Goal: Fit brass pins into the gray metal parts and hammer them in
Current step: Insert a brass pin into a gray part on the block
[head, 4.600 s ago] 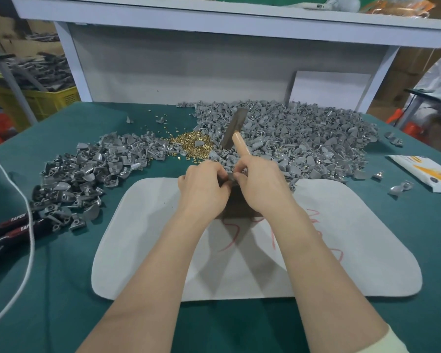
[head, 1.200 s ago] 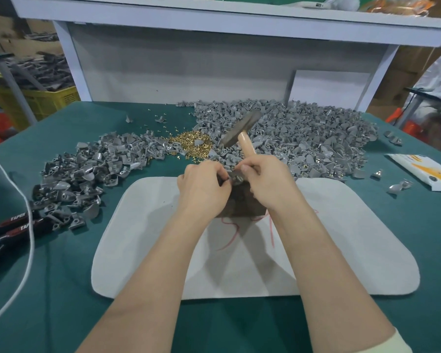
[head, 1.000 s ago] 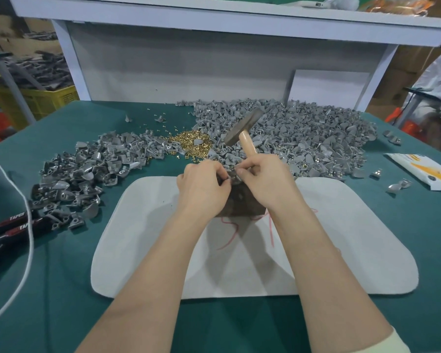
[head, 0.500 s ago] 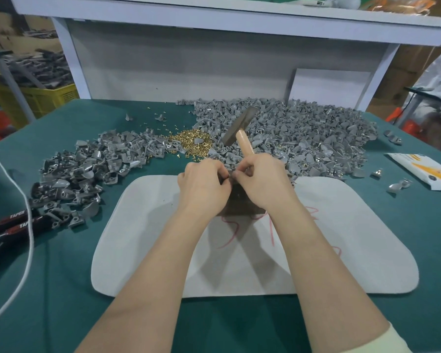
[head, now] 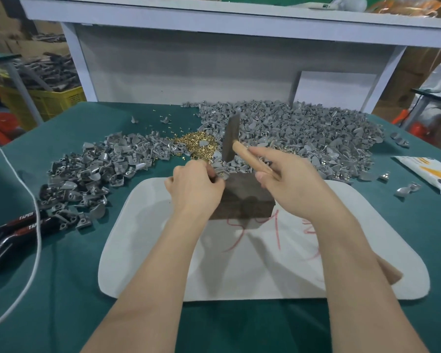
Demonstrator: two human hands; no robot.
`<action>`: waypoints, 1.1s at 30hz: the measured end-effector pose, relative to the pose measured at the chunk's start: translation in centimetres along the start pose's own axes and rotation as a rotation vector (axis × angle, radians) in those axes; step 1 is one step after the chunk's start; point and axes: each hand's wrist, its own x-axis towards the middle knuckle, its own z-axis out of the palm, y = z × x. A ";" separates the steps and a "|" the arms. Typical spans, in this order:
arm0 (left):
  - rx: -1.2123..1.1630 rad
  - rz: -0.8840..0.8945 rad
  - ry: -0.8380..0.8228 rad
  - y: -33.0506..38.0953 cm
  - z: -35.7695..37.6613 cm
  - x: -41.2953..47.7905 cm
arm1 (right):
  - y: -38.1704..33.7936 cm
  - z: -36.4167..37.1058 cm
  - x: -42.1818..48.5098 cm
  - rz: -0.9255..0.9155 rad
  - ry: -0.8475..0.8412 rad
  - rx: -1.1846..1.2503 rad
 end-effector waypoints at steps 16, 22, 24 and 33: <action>-0.044 -0.034 -0.031 -0.5 0.3 0.5 | -1.1 -1.1 -0.9 -0.036 -0.065 0.043; -0.039 -0.042 -0.034 -0.4 0.4 0.6 | -1.0 -1.4 -0.7 -0.028 -0.087 0.050; -0.039 -0.035 -0.045 -0.5 0.5 0.6 | -1.3 -1.2 -0.9 -0.044 -0.148 0.025; -0.050 -0.049 -0.036 -0.4 0.5 0.6 | -1.0 -1.2 -0.8 -0.007 -0.120 0.068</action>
